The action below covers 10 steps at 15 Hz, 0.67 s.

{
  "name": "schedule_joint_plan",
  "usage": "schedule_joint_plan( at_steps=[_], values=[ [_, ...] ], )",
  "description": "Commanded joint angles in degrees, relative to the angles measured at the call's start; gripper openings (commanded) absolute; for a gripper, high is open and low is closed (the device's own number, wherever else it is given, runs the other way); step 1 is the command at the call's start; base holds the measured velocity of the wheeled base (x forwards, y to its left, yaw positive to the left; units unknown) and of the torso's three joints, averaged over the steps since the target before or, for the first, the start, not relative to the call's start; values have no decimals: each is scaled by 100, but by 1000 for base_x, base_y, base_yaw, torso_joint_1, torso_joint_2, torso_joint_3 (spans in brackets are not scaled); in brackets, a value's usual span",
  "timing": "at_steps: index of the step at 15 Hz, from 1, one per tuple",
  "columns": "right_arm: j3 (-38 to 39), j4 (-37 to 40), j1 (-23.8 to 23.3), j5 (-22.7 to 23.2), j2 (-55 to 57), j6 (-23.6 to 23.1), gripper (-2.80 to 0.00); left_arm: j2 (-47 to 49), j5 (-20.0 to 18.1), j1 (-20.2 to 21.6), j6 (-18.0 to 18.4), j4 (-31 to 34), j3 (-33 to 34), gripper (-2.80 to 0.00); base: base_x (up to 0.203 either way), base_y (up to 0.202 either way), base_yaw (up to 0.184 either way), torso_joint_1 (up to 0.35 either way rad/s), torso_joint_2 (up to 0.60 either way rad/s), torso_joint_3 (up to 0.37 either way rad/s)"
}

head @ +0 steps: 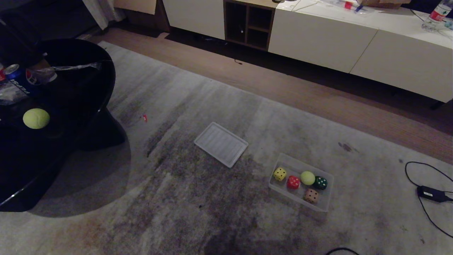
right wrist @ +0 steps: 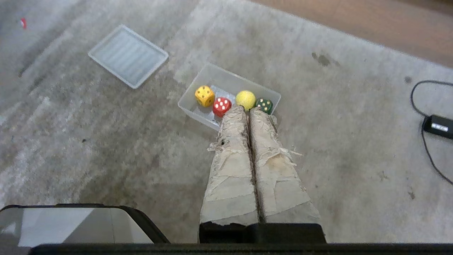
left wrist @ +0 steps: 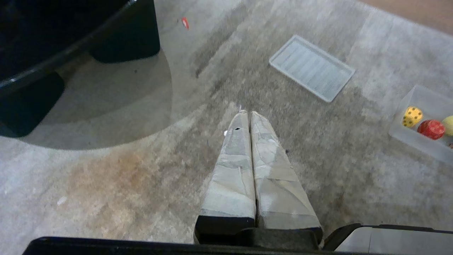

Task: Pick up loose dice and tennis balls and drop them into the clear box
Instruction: Pick up the ball on the table

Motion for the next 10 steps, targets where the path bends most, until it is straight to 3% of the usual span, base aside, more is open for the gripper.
schedule_joint_plan(
  at_steps=[1,10],
  values=[
    [44,-7,2,2,7,-8,-280,9,3,3,-3,-2,9,-280,0,0,0,3,-5,190],
    [44,-7,2,2,7,1,-280,9,3,3,-42,-2,9,-280,0,0,0,2,2,202]
  ],
)
